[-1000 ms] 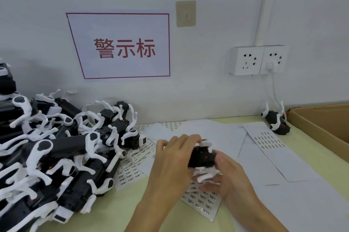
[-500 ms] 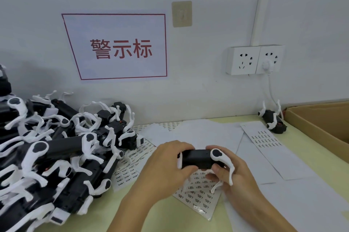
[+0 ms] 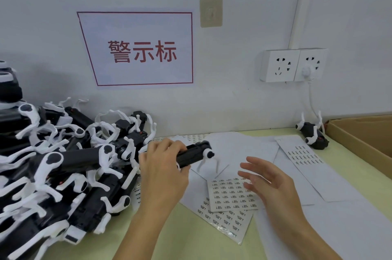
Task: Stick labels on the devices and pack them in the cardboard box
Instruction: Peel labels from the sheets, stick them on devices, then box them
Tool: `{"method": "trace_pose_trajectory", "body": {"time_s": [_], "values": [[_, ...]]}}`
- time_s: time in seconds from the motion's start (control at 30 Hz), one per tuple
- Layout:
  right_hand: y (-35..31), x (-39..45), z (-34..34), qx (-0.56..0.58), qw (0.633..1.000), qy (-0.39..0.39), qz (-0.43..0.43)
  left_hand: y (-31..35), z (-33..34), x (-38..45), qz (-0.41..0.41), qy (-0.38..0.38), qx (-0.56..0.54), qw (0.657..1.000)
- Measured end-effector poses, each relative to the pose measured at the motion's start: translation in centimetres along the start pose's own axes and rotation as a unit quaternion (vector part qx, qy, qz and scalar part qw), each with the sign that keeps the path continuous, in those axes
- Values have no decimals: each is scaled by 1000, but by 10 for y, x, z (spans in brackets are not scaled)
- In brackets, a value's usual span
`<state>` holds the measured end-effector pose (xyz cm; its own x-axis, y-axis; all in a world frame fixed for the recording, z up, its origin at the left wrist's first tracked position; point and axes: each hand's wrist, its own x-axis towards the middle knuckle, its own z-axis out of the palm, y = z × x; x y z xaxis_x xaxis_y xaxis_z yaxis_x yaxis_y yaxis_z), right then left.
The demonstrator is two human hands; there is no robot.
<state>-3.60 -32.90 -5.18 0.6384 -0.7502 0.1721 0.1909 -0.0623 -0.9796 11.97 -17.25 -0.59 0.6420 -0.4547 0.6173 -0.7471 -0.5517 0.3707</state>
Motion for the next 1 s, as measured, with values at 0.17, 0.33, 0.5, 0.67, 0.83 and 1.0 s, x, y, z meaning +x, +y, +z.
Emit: {"method": "trace_pose_trajectory", "body": {"time_s": [0.17, 0.33, 0.5, 0.67, 0.83, 1.0], "values": [[0, 1, 0, -32, 999, 25, -18, -14, 9, -6, 11, 5, 93, 996], [1, 2, -1, -46, 997, 41, -36, -16, 23, -14, 35, 32, 140, 989], [-4, 5, -8, -105, 990, 77, -53, -15, 23, -13, 27, 25, 135, 990], [-5, 9, -27, -361, 926, 97, -52, 0, 10, -3, 48, 52, 73, 995], [6, 12, -30, -581, 812, 3, 54, 41, 12, -14, 146, -76, -104, 981], [8, 11, -30, -610, 792, -6, 24, 57, 51, -53, 162, -246, -99, 950]]}}
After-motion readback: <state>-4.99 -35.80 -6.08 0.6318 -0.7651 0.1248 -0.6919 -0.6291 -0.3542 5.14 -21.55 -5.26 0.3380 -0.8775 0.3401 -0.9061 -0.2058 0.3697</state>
